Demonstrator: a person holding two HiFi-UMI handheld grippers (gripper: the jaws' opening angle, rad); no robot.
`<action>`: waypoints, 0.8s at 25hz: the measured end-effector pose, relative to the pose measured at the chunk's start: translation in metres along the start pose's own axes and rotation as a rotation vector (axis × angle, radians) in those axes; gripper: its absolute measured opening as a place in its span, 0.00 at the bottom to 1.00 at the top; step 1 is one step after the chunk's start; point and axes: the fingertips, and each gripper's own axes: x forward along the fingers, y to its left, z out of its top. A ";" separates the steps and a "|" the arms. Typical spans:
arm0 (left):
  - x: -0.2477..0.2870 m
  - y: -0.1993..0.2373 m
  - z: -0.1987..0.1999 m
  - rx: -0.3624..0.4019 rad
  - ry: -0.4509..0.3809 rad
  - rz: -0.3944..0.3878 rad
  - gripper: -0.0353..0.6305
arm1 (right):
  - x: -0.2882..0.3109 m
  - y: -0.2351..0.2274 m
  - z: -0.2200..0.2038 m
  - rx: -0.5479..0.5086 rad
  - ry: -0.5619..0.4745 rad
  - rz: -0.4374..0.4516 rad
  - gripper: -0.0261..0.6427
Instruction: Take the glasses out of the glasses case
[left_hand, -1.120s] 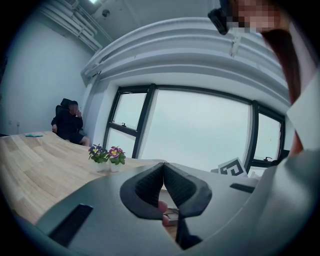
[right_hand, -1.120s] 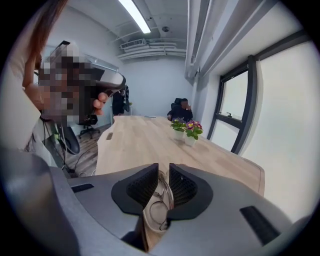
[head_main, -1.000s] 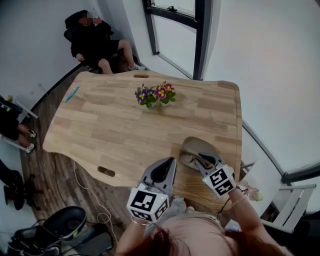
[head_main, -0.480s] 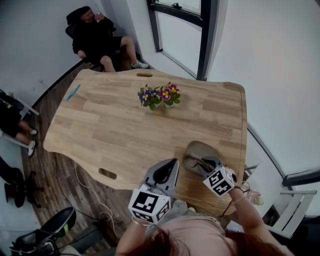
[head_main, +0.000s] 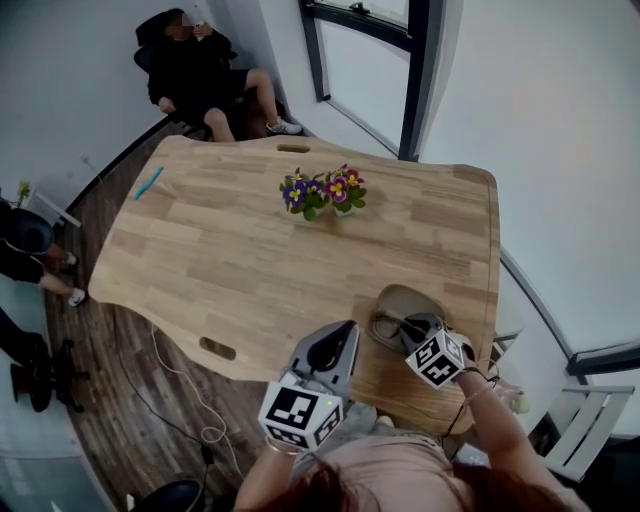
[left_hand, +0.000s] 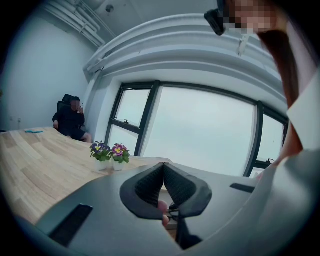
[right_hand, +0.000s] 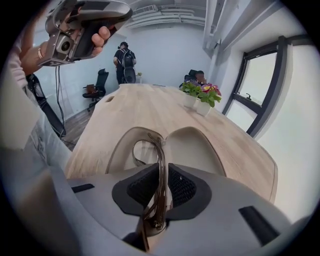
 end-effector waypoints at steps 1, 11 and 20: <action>0.000 0.000 0.000 -0.001 0.000 0.002 0.06 | 0.002 0.001 -0.002 -0.010 0.010 0.005 0.10; -0.004 0.000 0.002 0.002 -0.009 0.022 0.06 | -0.007 0.003 0.010 -0.077 -0.035 -0.020 0.06; -0.010 -0.013 0.007 0.017 -0.032 0.022 0.06 | -0.044 -0.004 0.035 -0.066 -0.159 -0.091 0.06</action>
